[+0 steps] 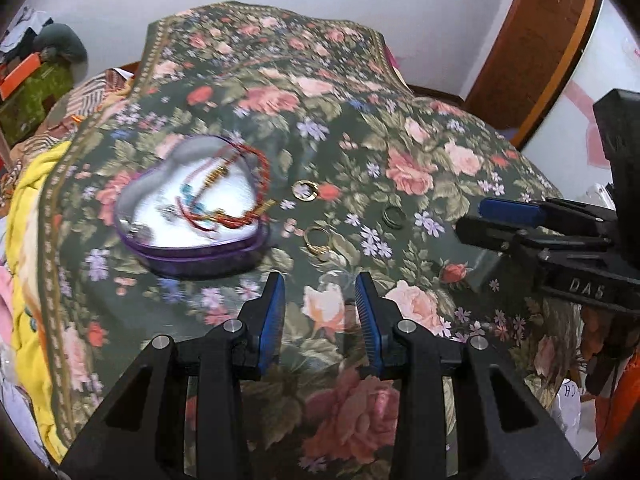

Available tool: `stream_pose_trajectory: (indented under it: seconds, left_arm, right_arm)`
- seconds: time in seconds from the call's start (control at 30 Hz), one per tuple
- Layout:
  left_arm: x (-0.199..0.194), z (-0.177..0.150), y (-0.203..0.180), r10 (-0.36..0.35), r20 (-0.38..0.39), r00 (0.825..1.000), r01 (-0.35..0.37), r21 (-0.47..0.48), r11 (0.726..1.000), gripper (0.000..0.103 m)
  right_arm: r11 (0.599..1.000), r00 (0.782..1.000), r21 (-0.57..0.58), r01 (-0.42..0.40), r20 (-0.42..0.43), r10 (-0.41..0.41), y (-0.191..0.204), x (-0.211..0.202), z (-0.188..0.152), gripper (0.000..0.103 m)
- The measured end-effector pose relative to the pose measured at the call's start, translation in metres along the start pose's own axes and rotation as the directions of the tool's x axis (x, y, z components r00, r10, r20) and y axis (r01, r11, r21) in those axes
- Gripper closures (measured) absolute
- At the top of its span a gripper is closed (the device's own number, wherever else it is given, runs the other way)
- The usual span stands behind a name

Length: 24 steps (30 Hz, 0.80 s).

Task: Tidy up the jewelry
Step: 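Move both tools toward the rings lying beside the tin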

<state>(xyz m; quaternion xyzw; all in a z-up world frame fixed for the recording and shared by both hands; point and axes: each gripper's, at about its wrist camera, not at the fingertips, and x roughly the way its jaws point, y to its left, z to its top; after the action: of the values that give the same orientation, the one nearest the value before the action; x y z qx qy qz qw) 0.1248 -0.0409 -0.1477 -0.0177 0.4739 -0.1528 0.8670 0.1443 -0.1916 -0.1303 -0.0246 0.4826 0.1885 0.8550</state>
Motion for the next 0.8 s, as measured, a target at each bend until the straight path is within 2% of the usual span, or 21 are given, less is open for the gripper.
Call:
stream_pose_trajectory:
  seconds: [0.2,0.47,0.53,0.67,0.73,0.8]
  left_arm:
    - [0.023,0.004,-0.001,-0.014,-0.033,0.999,0.014,-0.013,1.000,0.067]
    - [0.037,0.015,-0.001,-0.001,-0.007,1.000,0.001,0.005,1.000,0.069]
    - [0.039,0.015,0.000,0.001,-0.001,1.000,-0.001,0.007,1.000,0.072]
    - [0.041,0.015,0.002,0.003,0.008,1.000,-0.003,-0.004,1.000,0.088]
    - [0.041,0.015,0.004,-0.002,0.011,1.000,0.002,-0.012,1.000,0.088]
    - [0.040,0.014,0.003,0.001,0.015,1.000,-0.001,-0.010,1.000,0.088]
  right_arm:
    - [1.000,1.000,-0.024,-0.010,-0.024,0.009,0.007,0.019,0.001,0.059]
    - [0.999,0.999,-0.046,-0.016,-0.044,0.014,0.011,0.037,0.011,0.060]
    - [0.999,0.999,-0.049,-0.007,-0.046,0.004,0.011,0.041,0.012,0.065]
    - [0.999,0.999,-0.044,0.009,-0.038,-0.011,0.010,0.045,0.012,0.077]
    - [0.999,0.999,-0.044,0.019,-0.031,-0.020,0.011,0.047,0.012,0.084]
    - [0.999,0.999,-0.047,0.020,-0.027,-0.022,0.012,0.046,0.012,0.083]
